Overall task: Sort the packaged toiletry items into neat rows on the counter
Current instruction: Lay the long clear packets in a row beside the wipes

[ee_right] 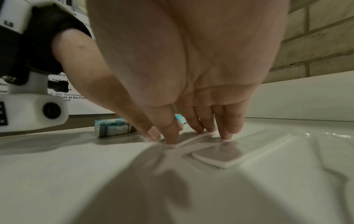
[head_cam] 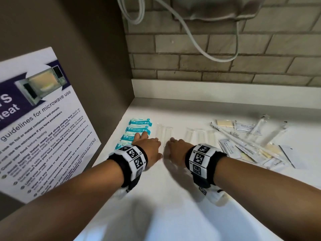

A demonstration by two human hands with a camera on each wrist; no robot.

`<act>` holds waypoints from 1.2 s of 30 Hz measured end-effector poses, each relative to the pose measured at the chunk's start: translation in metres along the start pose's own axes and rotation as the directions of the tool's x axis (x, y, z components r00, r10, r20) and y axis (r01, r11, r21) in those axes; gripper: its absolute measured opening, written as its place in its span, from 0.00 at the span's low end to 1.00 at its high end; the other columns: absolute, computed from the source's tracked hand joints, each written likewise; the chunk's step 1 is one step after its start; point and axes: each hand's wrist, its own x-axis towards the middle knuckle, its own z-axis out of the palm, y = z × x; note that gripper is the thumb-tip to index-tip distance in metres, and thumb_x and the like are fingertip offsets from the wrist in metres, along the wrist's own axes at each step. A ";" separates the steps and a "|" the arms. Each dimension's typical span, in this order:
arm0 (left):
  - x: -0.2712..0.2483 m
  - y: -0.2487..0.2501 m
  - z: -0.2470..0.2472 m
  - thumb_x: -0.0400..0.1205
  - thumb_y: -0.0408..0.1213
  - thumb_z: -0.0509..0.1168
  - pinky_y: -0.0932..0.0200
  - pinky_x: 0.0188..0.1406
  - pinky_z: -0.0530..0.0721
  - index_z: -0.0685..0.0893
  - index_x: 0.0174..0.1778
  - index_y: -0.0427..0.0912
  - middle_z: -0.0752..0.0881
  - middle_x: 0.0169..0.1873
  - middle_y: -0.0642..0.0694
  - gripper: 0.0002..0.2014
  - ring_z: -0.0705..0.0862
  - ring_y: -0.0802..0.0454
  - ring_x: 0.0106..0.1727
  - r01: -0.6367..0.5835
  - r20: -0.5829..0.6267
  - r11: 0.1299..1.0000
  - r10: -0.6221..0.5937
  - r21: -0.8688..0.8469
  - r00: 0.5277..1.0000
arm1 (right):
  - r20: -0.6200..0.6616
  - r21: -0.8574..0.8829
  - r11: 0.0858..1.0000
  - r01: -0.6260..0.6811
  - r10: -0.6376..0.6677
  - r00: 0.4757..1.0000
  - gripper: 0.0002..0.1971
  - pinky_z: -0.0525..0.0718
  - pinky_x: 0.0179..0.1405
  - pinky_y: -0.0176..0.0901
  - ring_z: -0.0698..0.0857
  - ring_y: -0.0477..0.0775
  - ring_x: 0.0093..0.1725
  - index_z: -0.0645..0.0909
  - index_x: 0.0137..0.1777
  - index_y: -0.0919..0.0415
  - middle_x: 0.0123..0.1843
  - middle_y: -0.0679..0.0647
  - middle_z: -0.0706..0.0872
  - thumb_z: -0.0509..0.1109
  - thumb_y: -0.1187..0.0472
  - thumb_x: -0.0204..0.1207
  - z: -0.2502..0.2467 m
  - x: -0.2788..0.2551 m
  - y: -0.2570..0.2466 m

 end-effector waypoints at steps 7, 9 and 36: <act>0.003 -0.002 -0.004 0.84 0.55 0.54 0.43 0.66 0.62 0.76 0.63 0.49 0.76 0.71 0.54 0.17 0.66 0.41 0.70 -0.005 0.022 1.000 0.005 -0.021 1.000 | -0.023 0.005 1.000 -0.009 0.009 1.000 0.17 0.79 0.60 0.55 0.80 0.64 0.66 0.77 0.65 0.65 0.66 0.59 0.77 0.60 0.58 0.80 -0.002 0.000 0.000; 0.003 -0.003 -0.003 0.84 0.54 0.54 0.43 0.65 0.62 0.76 0.64 0.49 0.74 0.74 0.54 0.18 0.65 0.40 0.71 -0.011 0.019 1.000 0.012 -0.022 1.000 | -0.023 0.022 1.000 -0.019 0.019 1.000 0.16 0.79 0.60 0.55 0.80 0.64 0.66 0.77 0.64 0.65 0.65 0.59 0.77 0.62 0.59 0.79 -0.003 0.001 0.000; 0.010 0.011 -0.012 0.82 0.49 0.56 0.43 0.63 0.60 0.78 0.59 0.52 0.77 0.72 0.56 0.13 0.67 0.45 0.70 -0.053 -0.118 0.986 0.035 -0.159 0.992 | -0.010 0.024 0.996 -0.090 0.090 0.996 0.19 0.84 0.59 0.48 0.84 0.60 0.64 0.80 0.67 0.63 0.65 0.59 0.85 0.63 0.55 0.80 -0.031 -0.017 0.049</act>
